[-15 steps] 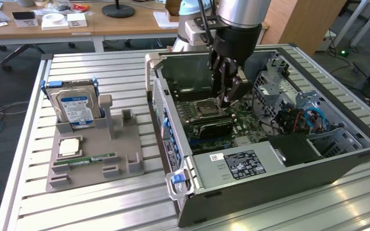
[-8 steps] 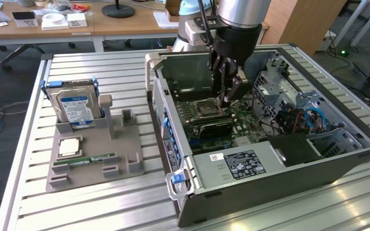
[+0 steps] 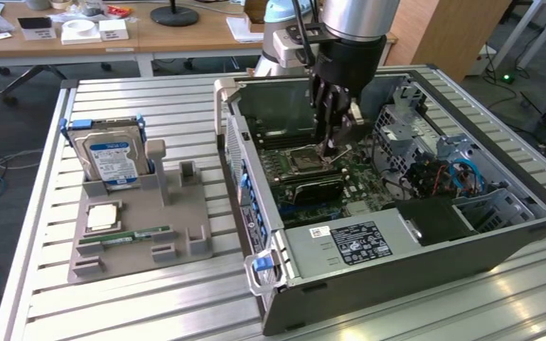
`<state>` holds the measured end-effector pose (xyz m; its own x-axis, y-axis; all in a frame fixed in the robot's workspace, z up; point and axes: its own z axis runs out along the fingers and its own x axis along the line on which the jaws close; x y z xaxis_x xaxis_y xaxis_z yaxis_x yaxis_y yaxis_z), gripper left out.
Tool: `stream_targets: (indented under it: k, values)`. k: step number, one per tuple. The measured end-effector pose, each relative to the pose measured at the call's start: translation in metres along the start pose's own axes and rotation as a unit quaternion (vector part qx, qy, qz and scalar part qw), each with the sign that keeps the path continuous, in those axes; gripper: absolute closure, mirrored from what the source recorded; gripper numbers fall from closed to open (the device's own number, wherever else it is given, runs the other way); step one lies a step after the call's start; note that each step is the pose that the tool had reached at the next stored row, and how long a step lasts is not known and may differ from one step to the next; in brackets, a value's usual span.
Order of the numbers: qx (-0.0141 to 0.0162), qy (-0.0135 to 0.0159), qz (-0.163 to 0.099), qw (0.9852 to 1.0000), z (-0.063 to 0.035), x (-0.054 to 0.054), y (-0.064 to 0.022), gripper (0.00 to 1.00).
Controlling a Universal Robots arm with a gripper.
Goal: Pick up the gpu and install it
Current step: 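Press down on the gpu until it lock into place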
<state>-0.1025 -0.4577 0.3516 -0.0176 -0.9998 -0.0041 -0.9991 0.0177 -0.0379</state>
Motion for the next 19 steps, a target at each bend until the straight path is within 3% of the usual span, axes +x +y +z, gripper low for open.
stream_targets:
  k: [4, 7, 9, 19]
  values:
    - [0.0, 0.0, 0.0, 1.0, 0.0, 0.0, 0.0, 0.68]
    - [0.0, 0.0, 0.0, 1.0, 0.0, 0.0, 0.0, 0.86]
    - [0.0, 0.0, 0.0, 1.0, 0.0, 0.0, 0.0, 0.89]
    - [0.0, 0.0, 0.0, 1.0, 0.0001, 0.0, 0.0, 0.89]
